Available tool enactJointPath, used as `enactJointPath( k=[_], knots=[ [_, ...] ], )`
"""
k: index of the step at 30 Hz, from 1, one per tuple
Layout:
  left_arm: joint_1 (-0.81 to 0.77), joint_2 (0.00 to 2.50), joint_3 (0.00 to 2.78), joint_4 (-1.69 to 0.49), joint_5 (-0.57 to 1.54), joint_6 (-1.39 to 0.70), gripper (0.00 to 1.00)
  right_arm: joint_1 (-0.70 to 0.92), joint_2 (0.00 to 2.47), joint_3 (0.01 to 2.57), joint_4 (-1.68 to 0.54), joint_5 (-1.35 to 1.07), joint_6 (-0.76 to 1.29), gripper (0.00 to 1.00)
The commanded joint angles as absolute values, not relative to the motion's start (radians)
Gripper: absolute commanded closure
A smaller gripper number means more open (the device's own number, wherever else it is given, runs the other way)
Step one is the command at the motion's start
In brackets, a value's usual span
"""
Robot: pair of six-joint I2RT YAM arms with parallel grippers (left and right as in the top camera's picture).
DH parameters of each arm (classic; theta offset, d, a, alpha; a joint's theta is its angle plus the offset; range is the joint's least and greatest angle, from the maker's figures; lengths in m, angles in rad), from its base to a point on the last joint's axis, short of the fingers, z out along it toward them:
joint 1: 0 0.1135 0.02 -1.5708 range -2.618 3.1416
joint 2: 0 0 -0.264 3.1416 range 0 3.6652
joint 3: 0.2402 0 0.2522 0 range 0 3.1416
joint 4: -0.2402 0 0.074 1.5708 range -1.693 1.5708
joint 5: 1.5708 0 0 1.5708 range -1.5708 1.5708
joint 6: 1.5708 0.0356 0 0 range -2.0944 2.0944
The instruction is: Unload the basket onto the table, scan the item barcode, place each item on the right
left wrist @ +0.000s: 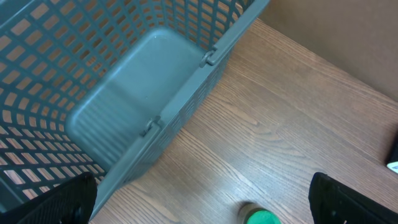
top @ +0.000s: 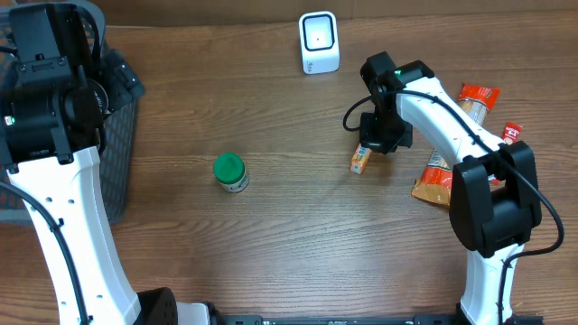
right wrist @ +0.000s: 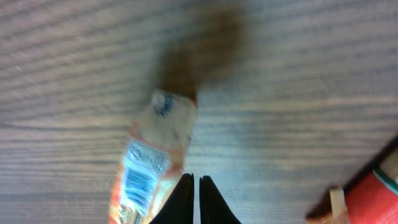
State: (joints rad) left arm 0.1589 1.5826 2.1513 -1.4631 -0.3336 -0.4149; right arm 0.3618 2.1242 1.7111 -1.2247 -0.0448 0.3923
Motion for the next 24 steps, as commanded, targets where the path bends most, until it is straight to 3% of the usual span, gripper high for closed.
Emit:
enactJointPath(
  k=[1,24],
  knots=[
    [0.163,1.589,2.162,-1.462,-0.346,-0.406,0.00,0.366,2.078,1.720,-1.240,-0.047,0.398,0.93],
    [0.163,1.589,2.162,-1.462,-0.346,-0.406,0.00,0.528,2.078,1.720,-1.036,-0.106,0.426,0.90]
  ],
)
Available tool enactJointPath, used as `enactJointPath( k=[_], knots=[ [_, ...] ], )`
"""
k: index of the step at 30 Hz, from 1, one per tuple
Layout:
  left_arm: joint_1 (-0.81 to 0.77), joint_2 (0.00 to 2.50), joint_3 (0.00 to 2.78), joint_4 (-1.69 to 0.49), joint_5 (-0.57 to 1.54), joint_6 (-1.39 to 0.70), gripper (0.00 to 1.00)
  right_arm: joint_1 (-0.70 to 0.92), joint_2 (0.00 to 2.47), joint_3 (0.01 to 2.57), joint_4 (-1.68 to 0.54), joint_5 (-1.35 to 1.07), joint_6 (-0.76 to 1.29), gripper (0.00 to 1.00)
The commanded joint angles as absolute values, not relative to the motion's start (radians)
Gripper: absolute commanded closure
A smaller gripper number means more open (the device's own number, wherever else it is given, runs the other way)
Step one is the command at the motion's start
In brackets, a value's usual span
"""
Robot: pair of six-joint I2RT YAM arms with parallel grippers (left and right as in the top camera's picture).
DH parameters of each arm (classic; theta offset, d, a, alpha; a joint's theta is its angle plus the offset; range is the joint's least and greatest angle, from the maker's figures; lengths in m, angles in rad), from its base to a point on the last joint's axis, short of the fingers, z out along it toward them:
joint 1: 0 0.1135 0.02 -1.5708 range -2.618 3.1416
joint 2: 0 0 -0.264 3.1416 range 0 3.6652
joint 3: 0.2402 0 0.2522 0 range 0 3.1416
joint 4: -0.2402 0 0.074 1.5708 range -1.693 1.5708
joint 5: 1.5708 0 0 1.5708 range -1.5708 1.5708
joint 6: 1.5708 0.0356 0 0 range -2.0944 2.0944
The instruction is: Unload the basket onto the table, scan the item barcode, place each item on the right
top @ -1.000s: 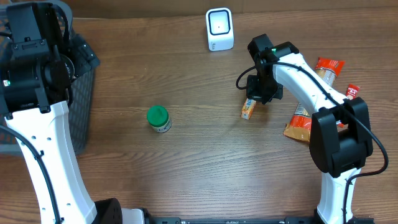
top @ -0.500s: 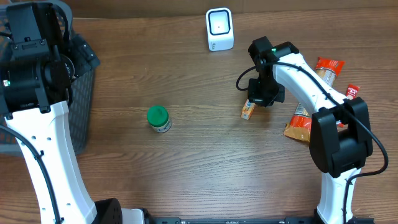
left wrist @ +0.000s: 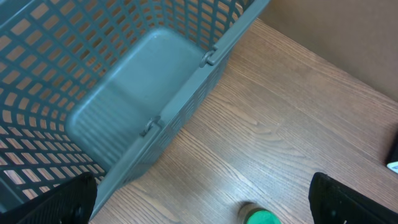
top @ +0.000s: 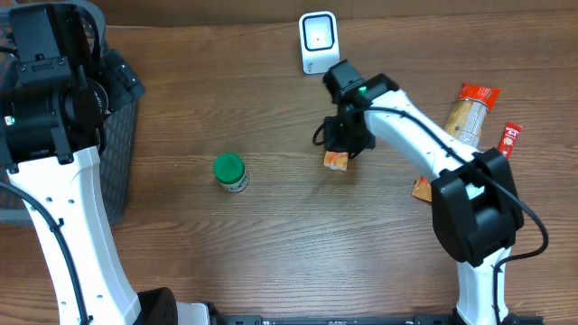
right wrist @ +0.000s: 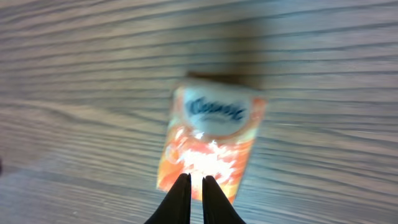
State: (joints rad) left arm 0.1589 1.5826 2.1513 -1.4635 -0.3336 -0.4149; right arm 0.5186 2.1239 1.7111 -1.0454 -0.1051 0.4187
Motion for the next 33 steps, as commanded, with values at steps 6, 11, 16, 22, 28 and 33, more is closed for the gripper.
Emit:
enactJointPath(
  k=[6,11,16,22,28,33],
  knots=[
    [0.163,1.589,2.162,-1.462,-0.346,-0.406,0.01,0.514,2.078,1.721,-1.049,-0.106,0.419,0.90],
    [0.163,1.589,2.162,-1.462,-0.347,-0.406,0.00,0.456,2.078,1.721,-1.055,-0.107,0.419,0.77],
    [0.163,1.589,2.162,-1.462,-0.346,-0.406,0.00,0.417,2.078,1.721,-1.056,-0.157,0.419,0.76],
    [0.163,1.589,2.162,-1.462,-0.346,-0.406,0.00,0.417,2.078,1.720,-1.054,-0.178,0.419,0.68],
    [0.163,1.589,2.162,-1.462,-0.346,-0.406,0.01,0.418,2.092,1.716,-1.050,-0.179,0.420,0.69],
    [0.163,1.589,2.162,-1.462,-0.346,-0.406,0.00,0.416,2.092,1.680,-1.019,-0.199,0.420,0.69]
  ],
)
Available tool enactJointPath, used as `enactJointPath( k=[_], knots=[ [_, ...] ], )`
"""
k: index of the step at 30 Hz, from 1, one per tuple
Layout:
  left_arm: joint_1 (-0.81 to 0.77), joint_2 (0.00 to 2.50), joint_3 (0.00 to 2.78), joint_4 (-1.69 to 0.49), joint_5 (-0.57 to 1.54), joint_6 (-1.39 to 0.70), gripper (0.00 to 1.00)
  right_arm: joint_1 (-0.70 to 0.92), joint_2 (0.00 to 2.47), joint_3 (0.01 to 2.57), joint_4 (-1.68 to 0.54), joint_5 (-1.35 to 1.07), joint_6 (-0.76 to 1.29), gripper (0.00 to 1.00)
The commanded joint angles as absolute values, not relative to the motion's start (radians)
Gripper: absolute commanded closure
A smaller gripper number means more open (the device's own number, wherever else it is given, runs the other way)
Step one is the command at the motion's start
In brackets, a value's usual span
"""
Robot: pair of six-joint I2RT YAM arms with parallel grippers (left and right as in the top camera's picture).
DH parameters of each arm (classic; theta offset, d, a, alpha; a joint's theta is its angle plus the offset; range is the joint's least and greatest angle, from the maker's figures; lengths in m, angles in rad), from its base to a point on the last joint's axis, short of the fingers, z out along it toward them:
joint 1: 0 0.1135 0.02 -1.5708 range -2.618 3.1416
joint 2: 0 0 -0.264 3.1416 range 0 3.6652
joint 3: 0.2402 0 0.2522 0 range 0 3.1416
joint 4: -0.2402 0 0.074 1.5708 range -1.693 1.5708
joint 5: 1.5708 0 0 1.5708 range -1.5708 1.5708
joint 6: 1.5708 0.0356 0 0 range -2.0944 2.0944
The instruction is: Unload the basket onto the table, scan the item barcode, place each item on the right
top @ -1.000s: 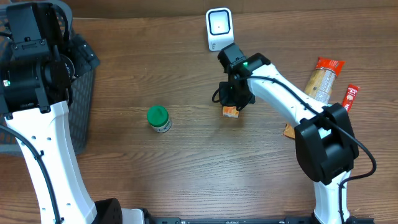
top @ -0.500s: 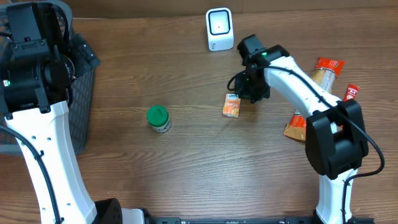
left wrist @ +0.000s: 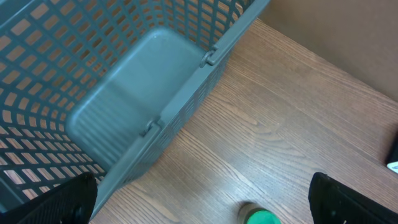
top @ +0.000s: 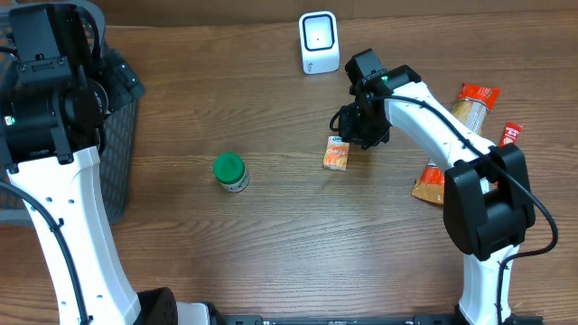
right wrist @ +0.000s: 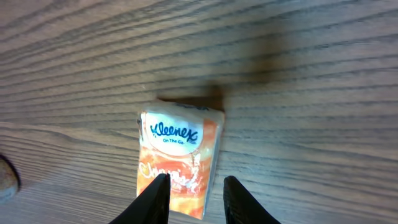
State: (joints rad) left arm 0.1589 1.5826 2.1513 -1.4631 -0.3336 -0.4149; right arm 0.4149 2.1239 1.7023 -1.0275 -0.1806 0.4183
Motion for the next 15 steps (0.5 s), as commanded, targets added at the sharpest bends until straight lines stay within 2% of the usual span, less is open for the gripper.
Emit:
enactJointPath(
  k=[1,5,9,15],
  knots=[
    [0.163,1.589,2.162,-1.462,-0.346,-0.406,0.00,0.416,2.092,1.671,-1.011,-0.209,0.419,0.69],
    [0.163,1.589,2.162,-1.462,-0.346,-0.406,0.00,0.416,2.092,1.623,-0.963,-0.281,0.393,0.69],
    [0.163,1.589,2.162,-1.462,-0.346,-0.406,0.00,0.416,2.092,1.579,-0.920,-0.282,0.393,0.74],
    [0.163,1.589,2.162,-1.462,-0.346,-0.406,0.00,0.416,2.092,1.557,-0.899,-0.282,0.393,0.74]
  ],
)
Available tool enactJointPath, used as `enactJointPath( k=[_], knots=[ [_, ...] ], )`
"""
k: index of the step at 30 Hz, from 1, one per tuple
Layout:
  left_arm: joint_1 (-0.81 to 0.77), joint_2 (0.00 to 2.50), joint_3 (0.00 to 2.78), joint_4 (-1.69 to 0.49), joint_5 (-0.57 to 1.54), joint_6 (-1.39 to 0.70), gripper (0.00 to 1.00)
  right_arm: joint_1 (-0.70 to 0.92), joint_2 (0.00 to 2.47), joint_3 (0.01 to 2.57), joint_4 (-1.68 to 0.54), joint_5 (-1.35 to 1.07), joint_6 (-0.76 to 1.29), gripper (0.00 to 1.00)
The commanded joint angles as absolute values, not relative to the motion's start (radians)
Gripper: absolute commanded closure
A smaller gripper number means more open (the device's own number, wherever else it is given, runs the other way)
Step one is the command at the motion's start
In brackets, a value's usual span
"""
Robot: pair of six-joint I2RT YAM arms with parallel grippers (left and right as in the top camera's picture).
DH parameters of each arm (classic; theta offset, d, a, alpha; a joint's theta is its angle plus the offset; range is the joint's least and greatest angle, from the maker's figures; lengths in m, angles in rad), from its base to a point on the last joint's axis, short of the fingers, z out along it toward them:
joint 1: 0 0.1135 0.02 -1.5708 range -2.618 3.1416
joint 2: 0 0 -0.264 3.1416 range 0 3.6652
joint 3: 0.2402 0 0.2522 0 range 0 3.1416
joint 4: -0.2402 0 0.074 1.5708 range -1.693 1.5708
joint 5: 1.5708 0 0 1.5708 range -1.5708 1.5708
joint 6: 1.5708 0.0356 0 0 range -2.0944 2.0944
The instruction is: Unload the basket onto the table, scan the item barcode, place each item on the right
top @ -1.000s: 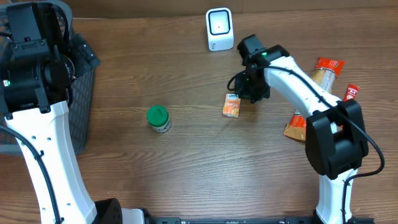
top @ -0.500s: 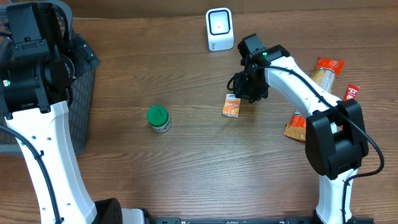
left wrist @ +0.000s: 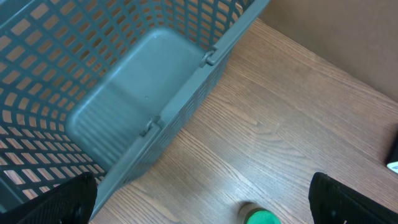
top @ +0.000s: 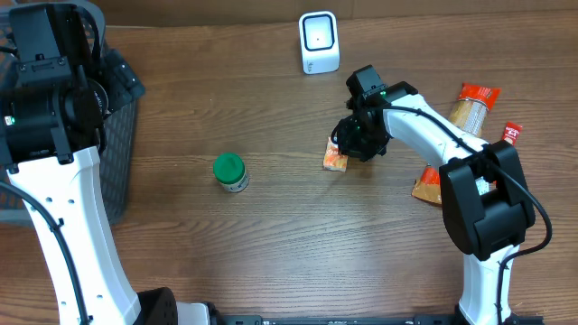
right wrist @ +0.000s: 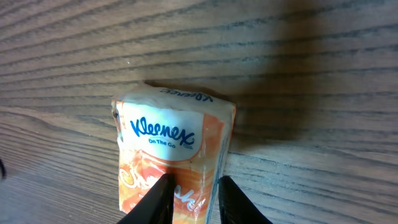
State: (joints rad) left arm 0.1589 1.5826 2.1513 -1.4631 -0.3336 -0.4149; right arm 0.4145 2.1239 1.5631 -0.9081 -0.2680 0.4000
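Note:
The orange Kleenex tissue pack (top: 336, 156) lies flat on the table with its logo side up (right wrist: 174, 140); no barcode shows. My right gripper (right wrist: 194, 180) is open just above the pack. Its left fingertip (right wrist: 163, 193) lies over the pack's face and the other is at the pack's right edge. In the overhead view the right gripper (top: 355, 137) hangs over the pack's right end. The white scanner (top: 318, 42) stands at the back. My left gripper (left wrist: 205, 208) is open and empty, high beside the basket.
A grey mesh basket (left wrist: 124, 93) fills the left side (top: 122, 144). A green-capped jar (top: 230, 172) stands left of the middle. Snack packets (top: 471, 106) lie at the right, with an orange one (top: 432, 186) beside the right arm.
My right gripper has come lower and closer over the tissue pack, its fingers a little nearer together. The pack stays logo up on the table. The left arm has not moved.
My right gripper was shut, with the pack at its fingertips and the barcode side showing. Then the pack was farther left, in front of the scanner, at the almost shut fingers. Later it lay logo up under the open gripper, which now hovers just over it.

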Motion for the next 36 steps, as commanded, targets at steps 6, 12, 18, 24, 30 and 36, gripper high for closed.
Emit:
enactJointPath(
  k=[6,12,18,24,30,36],
  knots=[
    [0.163,1.589,2.162,-1.462,-0.346,-0.406,0.00,0.416,2.092,1.557,-0.897,-0.282,0.393,0.73],
    [0.163,1.589,2.162,-1.462,-0.346,-0.406,0.00,0.416,2.093,1.527,-0.876,-0.284,0.397,0.70],
    [0.163,1.589,2.162,-1.462,-0.347,-0.406,0.00,0.417,2.093,1.428,-0.778,-0.319,0.396,0.95],
    [0.163,1.589,2.162,-1.462,-0.346,-0.406,0.00,0.396,2.057,1.464,-0.815,-0.319,0.345,0.96],
    [0.163,1.589,2.162,-1.462,-0.346,-0.406,0.00,0.366,1.922,1.527,-0.876,-0.319,0.260,0.96],
    [0.163,1.589,2.162,-1.462,-0.346,-0.406,0.00,0.333,1.857,1.563,-0.873,-0.316,0.242,0.96]
  ],
)
